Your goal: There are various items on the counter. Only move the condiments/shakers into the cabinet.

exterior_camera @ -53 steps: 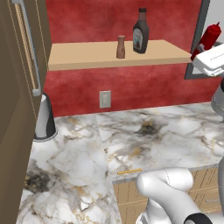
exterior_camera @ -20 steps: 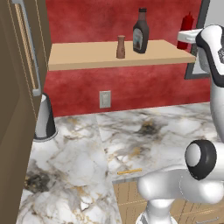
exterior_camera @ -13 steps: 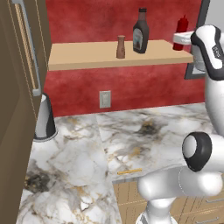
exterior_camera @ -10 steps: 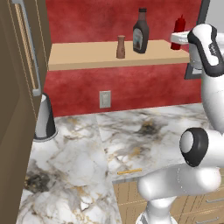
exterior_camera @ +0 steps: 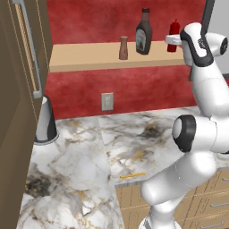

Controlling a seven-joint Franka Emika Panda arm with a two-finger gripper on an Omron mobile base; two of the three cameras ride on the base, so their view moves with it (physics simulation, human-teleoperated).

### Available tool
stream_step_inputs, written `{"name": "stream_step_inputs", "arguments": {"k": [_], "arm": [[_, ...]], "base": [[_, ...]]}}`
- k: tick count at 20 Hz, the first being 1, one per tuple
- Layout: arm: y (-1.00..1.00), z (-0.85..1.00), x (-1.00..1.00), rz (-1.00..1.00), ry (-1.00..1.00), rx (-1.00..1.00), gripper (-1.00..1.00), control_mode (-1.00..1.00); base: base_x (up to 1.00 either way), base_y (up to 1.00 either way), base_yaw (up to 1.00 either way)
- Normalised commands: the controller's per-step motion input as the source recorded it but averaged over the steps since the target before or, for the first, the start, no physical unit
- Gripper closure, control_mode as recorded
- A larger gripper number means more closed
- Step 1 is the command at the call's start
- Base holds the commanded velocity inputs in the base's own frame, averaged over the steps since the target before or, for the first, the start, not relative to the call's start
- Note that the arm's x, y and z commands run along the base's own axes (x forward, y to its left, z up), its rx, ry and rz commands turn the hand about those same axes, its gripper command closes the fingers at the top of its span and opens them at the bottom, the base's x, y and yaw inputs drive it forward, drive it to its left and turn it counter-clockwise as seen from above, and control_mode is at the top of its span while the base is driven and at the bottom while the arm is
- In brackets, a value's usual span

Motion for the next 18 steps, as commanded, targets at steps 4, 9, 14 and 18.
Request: {"name": "stream_step_inputs", "arguments": {"k": [4, 9, 14, 18], "arm": [[0.0, -0.31, 0.48, 0.0, 0.08, -0.01, 1.0, -1.0], [0.0, -0.26, 0.38, 0.0, 0.01, 0.0, 1.0, -1.0], [0.0, -0.41, 0.12, 0.0, 0.0, 0.0, 1.0, -1.0], [0.0, -0.28, 0.0, 0.0, 0.0, 0.0, 1.0, -1.0]], "base": [[0.0, 0.0, 0.0], [0.0, 0.0, 0.0], [0.0, 0.0, 0.0], [0.0, 0.0, 0.0]]}}
